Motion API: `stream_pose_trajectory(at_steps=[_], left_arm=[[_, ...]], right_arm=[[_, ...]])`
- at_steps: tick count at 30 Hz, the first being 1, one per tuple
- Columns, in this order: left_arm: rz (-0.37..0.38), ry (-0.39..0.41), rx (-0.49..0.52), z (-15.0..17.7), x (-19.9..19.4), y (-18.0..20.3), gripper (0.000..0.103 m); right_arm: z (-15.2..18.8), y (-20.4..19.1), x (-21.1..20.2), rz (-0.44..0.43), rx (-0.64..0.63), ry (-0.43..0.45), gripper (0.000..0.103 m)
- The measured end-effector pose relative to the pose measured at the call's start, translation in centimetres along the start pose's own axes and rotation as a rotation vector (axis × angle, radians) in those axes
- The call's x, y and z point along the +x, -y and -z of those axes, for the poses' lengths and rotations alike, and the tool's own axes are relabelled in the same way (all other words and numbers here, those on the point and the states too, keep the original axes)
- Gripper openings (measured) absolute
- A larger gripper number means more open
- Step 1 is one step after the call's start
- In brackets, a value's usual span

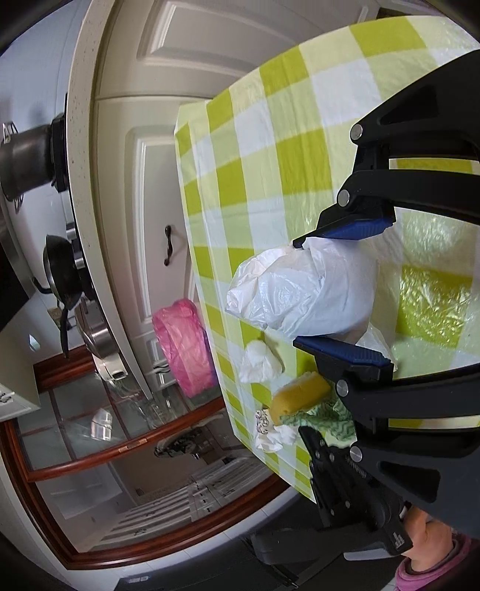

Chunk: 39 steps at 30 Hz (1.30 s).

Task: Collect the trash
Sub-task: 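Grasp the green zigzag cloth with the left tool while the right tool holds the bag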

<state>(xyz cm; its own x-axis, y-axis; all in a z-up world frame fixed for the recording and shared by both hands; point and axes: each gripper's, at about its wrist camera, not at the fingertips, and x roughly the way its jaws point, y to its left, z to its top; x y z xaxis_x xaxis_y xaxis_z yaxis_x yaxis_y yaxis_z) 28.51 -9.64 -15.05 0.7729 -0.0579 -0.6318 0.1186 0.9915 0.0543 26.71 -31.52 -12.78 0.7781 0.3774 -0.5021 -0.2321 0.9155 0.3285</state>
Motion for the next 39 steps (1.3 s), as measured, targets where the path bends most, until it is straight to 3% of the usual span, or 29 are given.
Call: stream_pose_trajectory(at_steps=[4, 9, 11, 12, 13, 18, 25, 30, 34, 37, 39], left_arm=[[-0.033, 0.032, -0.018, 0.2, -1.9, -1.6, 0.000], [0.025, 0.049, -0.052, 0.1, -3.5, -2.9, 0.003], [0.040, 0.063, -0.062, 0.1, -4.0, -2.4, 0.028], [0.059, 0.077, -0.069, 0.1, -4.3, -2.0, 0.048], [0.070, 0.085, -0.070, 0.1, -4.4, -1.6, 0.055], [0.096, 0.058, -0.022, 0.5, -3.1, 1.2, 0.055], [0.080, -0.044, -0.027, 1.0, 0.1, 2.3, 0.056], [0.067, -0.108, -0.019, 1.2, 1.5, 2.4, 0.053], [0.074, -0.126, -0.018, 1.3, 1.8, 2.3, 0.016], [0.073, -0.084, -0.001, 1.4, 1.0, 2.2, 0.004], [0.064, -0.043, 0.014, 1.6, 0.0, 2.0, 0.003]], right_arm=[[-0.1, -0.4, -0.6, -0.015, 0.005, 0.016, 0.046], [-0.2, -2.0, -0.7, -0.028, -0.027, 0.023, 0.046], [-0.2, -2.0, -0.5, -0.025, -0.031, 0.019, 0.046], [-0.1, -2.1, -0.5, -0.024, -0.032, 0.013, 0.046], [0.0, -2.0, -0.6, -0.021, -0.034, 0.010, 0.046], [0.5, -1.4, -1.3, 0.001, -0.034, 0.010, 0.046], [0.8, 0.2, -1.7, 0.020, -0.027, 0.007, 0.046], [0.7, 1.2, -1.5, 0.019, 0.004, 0.008, 0.046], [0.5, 0.8, -1.4, 0.006, -0.001, 0.010, 0.046], [0.5, 0.3, -1.3, -0.001, -0.004, 0.012, 0.046], [0.4, -0.2, -1.4, -0.006, -0.009, 0.014, 0.046]])
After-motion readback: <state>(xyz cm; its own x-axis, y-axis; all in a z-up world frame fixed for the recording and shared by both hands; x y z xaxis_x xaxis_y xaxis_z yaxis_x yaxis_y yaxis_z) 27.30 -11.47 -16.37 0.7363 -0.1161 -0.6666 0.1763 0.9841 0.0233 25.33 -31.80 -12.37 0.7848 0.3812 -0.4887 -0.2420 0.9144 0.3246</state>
